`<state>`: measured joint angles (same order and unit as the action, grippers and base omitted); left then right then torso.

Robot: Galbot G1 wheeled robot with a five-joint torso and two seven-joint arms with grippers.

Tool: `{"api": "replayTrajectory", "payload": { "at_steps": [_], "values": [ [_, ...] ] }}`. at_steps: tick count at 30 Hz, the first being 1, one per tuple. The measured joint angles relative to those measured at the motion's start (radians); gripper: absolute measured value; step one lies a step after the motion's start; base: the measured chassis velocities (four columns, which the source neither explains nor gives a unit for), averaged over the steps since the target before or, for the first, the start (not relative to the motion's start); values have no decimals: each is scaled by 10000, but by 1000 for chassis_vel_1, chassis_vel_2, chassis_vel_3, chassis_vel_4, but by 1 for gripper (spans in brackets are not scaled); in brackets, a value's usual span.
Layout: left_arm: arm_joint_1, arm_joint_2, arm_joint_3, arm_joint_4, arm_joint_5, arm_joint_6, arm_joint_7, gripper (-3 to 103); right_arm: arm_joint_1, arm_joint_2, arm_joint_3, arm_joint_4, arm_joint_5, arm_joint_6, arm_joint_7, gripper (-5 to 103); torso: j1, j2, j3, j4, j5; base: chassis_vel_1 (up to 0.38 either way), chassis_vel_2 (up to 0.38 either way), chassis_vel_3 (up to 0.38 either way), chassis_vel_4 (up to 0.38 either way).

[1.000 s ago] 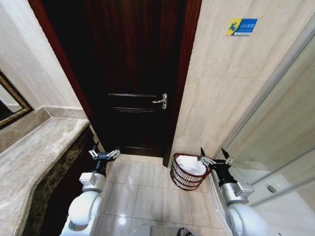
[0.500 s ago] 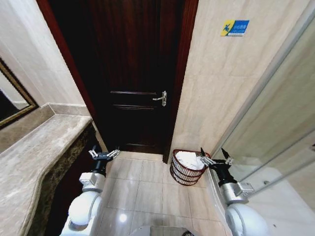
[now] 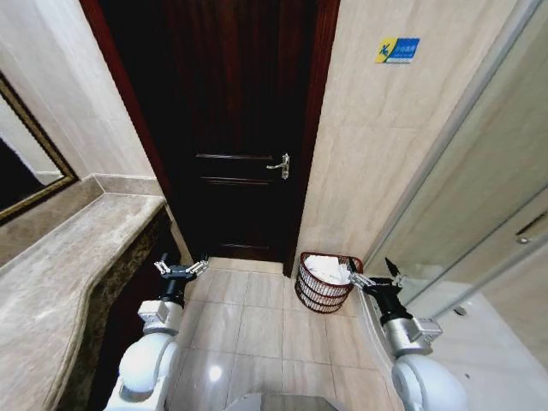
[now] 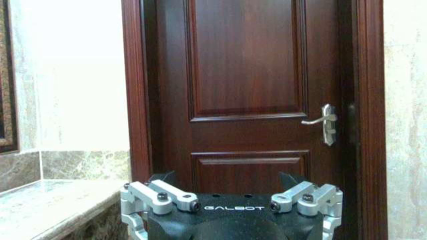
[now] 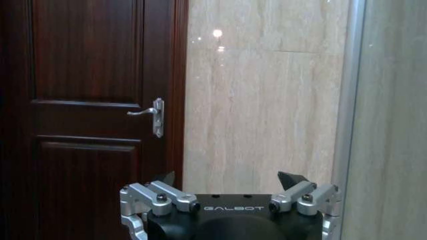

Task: Discard the used towel into the hamper.

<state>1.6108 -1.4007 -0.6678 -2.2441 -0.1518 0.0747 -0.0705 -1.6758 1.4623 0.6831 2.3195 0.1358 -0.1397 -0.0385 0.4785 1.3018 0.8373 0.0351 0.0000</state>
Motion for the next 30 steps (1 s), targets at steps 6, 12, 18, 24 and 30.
{"api": "replayTrajectory", "payload": {
  "at_steps": [6, 12, 18, 24, 30],
  "values": [
    [0, 0, 0, 0, 0, 0, 0, 100, -1, 1, 0, 0, 0, 0, 0, 100, -1, 0, 0, -1, -2, 87, -94, -92, 94],
    [0, 0, 0, 0, 0, 0, 0, 100, 0, 0, 0, 0, 0, 0, 0, 100, 0, 0, 0, -1, -1, 79, -94, -103, 70],
    [0, 0, 0, 0, 0, 0, 0, 100, 0, 0, 0, 0, 0, 0, 0, 100, 0, 0, 0, 0, 0, 70, -110, -118, 68],
    [0, 0, 0, 0, 0, 0, 1, 100, -3, 0, 1, 0, 0, 0, 0, 100, 0, 0, 0, -3, -1, 76, -116, -103, 86],
    [0, 0, 0, 0, 0, 0, 0, 100, 0, 0, 0, 0, 0, 0, 0, 100, 0, 0, 0, 1, 0, 91, -84, -77, 96]
  ]
}}
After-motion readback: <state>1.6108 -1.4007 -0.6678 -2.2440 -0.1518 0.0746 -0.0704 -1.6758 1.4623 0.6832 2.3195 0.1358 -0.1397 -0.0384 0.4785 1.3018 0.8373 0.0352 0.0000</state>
